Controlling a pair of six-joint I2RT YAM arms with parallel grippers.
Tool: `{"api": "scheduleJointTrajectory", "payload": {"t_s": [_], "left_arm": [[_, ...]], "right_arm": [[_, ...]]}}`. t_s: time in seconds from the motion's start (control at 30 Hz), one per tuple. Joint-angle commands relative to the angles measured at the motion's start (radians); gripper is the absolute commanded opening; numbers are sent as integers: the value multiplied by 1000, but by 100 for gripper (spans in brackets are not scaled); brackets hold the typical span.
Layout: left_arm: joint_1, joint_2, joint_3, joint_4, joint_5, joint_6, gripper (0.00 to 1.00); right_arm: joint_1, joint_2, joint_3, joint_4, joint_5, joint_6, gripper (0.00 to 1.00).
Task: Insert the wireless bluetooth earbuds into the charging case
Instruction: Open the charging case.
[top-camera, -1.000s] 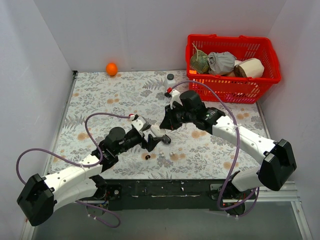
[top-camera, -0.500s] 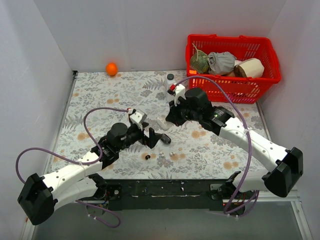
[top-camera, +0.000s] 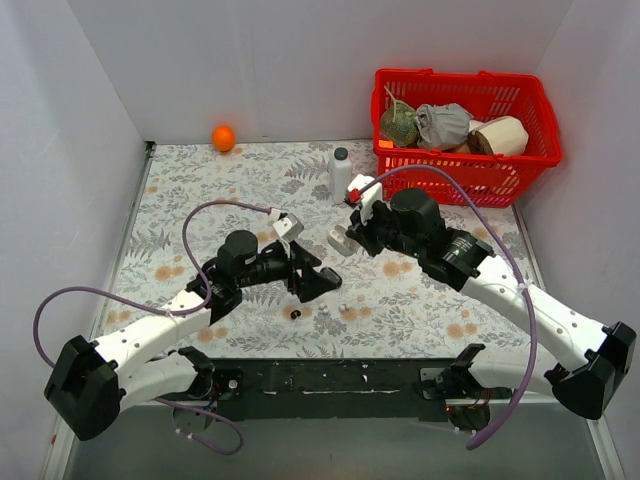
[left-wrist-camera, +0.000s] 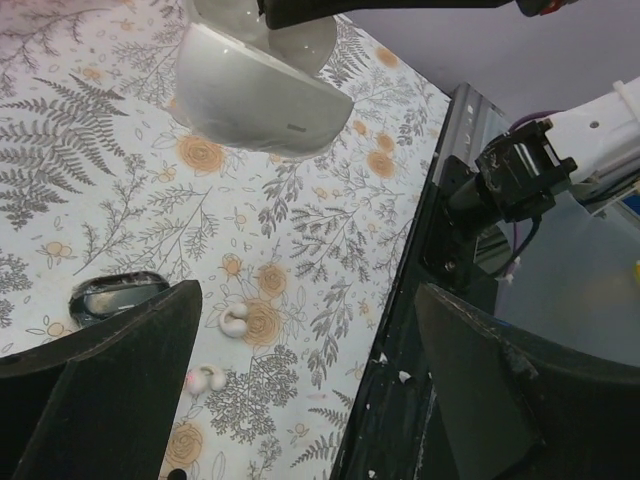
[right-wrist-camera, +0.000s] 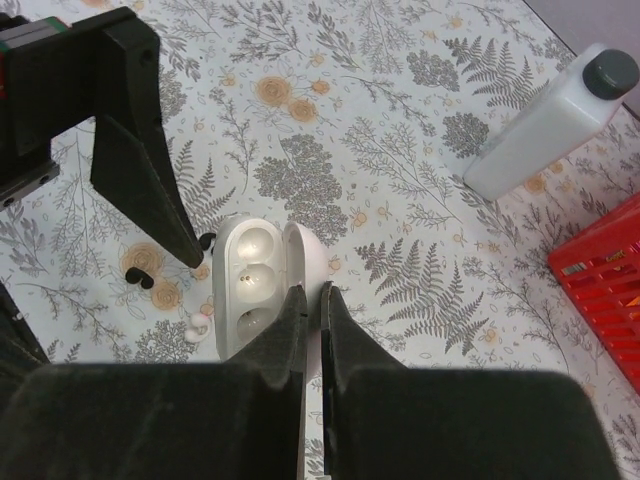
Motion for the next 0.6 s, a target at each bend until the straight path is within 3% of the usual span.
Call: {"api": "scheduleJointTrajectory", "payload": {"t_s": [0.0,0.1,0.27,0.4,0.53,0.57], "left_arm": [[63,15,52,26,147,-31,98],[126,57,90,9,247,-62,98],[135,28,86,12,166,-69,98],[134,-43,-16,177,174,-25,98],[134,-53,-42,205,189,38,91],[135,-46,-46,207,213,47,85]], "right_arm": [[13,-19,13,20,-73,-66,1],[17,-16,19,0,-93,-64,1],[19,-13,15,-3,-135,-41,1],[19,9,19,3,-208,-18,1],[23,27,33,1,-265,-6,1],[25,30,34,0,-265,-7,1]]}}
